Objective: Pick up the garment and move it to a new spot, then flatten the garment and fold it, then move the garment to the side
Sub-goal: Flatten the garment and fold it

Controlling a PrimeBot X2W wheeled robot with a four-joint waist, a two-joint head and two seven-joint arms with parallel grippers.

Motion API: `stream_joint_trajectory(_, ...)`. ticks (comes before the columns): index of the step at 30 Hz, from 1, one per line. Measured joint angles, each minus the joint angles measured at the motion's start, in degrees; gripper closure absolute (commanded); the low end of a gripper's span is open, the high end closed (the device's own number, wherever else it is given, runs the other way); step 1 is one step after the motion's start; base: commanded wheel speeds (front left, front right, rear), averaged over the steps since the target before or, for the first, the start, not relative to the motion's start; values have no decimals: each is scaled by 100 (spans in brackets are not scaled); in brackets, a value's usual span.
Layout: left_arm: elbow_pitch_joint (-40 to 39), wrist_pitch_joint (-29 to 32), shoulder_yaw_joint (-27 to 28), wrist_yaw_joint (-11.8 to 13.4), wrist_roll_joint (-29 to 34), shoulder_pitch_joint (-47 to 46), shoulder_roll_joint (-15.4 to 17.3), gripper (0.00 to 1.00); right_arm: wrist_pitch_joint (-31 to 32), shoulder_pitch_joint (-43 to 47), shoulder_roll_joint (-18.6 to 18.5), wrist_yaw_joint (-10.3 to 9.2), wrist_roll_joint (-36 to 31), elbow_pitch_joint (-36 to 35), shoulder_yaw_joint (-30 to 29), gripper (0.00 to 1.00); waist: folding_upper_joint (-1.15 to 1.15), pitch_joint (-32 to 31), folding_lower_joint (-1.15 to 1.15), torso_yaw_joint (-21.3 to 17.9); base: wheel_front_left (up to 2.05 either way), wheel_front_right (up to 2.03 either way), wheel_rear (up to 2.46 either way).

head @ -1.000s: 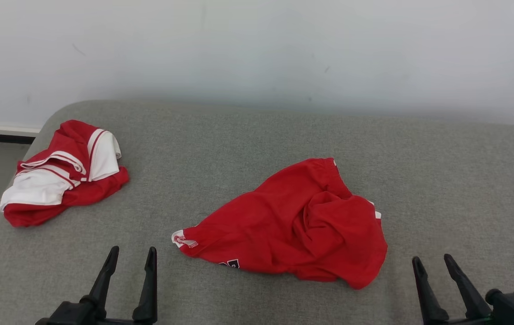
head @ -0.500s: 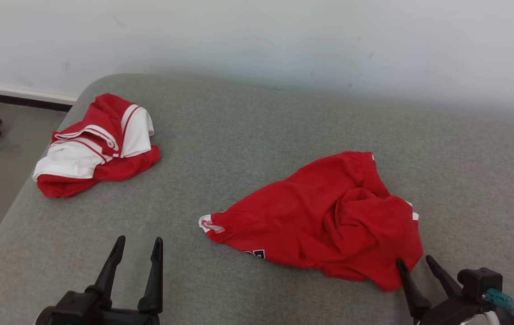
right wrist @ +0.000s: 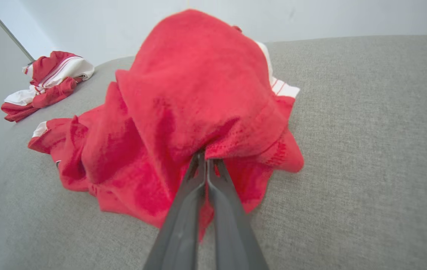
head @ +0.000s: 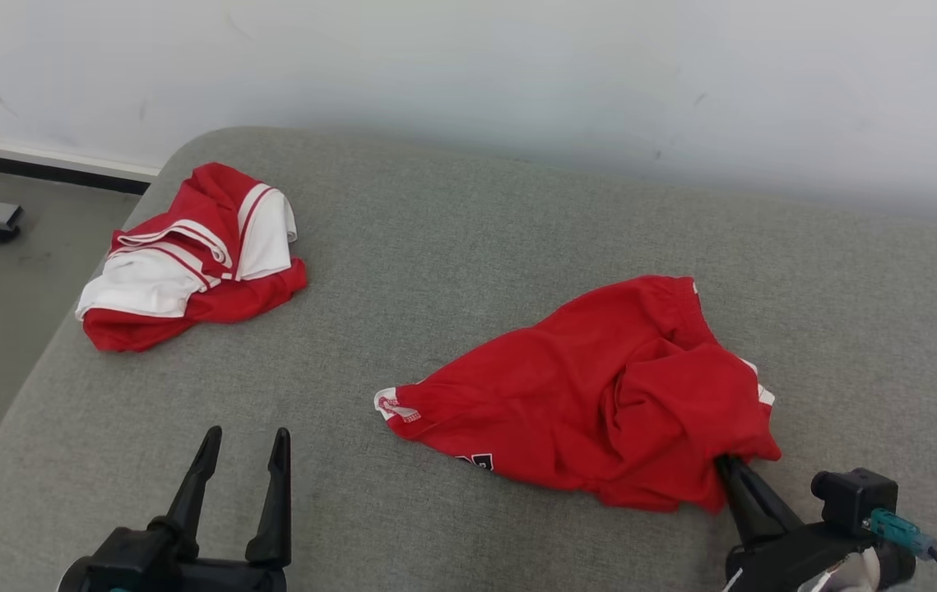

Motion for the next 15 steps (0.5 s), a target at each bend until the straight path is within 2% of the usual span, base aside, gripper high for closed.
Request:
stream_joint_trajectory(8, 12, 0, -32, 0, -41, 3, -1, 0, -8, 75, 5, 0, -148, -1556, 93, 100, 0, -90, 0, -133, 0, 0, 0)
stream_joint_trajectory(15, 46, 0, -123, 0, -42, -2, -1, 0, -8, -469, 226, 0, -182, -1926, 806, 100, 0, -106, 0, -28, 0, 0, 0)
